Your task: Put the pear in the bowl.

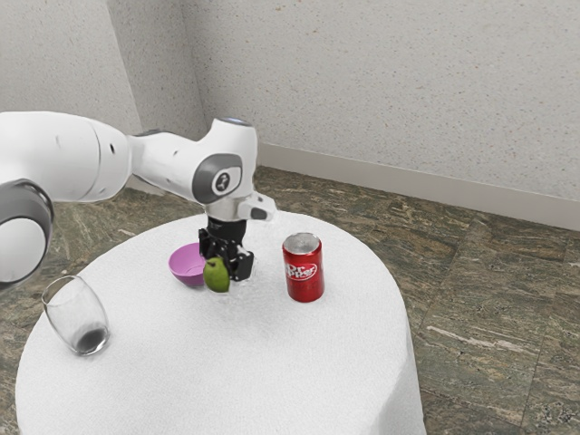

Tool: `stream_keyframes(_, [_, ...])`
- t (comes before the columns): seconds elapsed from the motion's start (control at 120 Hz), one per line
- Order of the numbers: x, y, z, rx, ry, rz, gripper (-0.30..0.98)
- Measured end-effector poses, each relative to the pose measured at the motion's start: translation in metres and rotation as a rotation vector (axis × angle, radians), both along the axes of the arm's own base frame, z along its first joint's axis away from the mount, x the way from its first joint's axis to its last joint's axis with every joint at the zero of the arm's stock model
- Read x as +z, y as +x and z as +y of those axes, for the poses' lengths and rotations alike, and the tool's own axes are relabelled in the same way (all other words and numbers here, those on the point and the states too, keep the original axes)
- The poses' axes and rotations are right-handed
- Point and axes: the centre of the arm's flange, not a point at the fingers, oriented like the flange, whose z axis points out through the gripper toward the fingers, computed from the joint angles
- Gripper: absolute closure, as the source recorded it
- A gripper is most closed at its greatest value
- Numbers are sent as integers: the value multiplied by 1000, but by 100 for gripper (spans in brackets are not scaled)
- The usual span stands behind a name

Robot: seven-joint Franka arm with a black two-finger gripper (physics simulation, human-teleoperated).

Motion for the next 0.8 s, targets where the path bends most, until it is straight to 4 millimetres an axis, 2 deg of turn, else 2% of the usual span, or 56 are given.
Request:
stream_keyframes(0.092, [21, 14, 36, 32, 34, -21, 26])
stream_keyframes(0.167, [30, 23, 69, 66, 57, -31, 26])
stream_keyframes(0.258, [35, 33, 103, 100, 73, -45, 25])
stream_keyframes(0.342, [31, 42, 124, 115, 82, -50, 25])
stream_keyframes(0.45, [21, 52, 134, 113, 88, -53, 25])
stream_keyframes(0.65, [8, 56, 132, 91, 85, -46, 25])
stream_keyframes(0.8, [7, 56, 133, 80, 81, -47, 14])
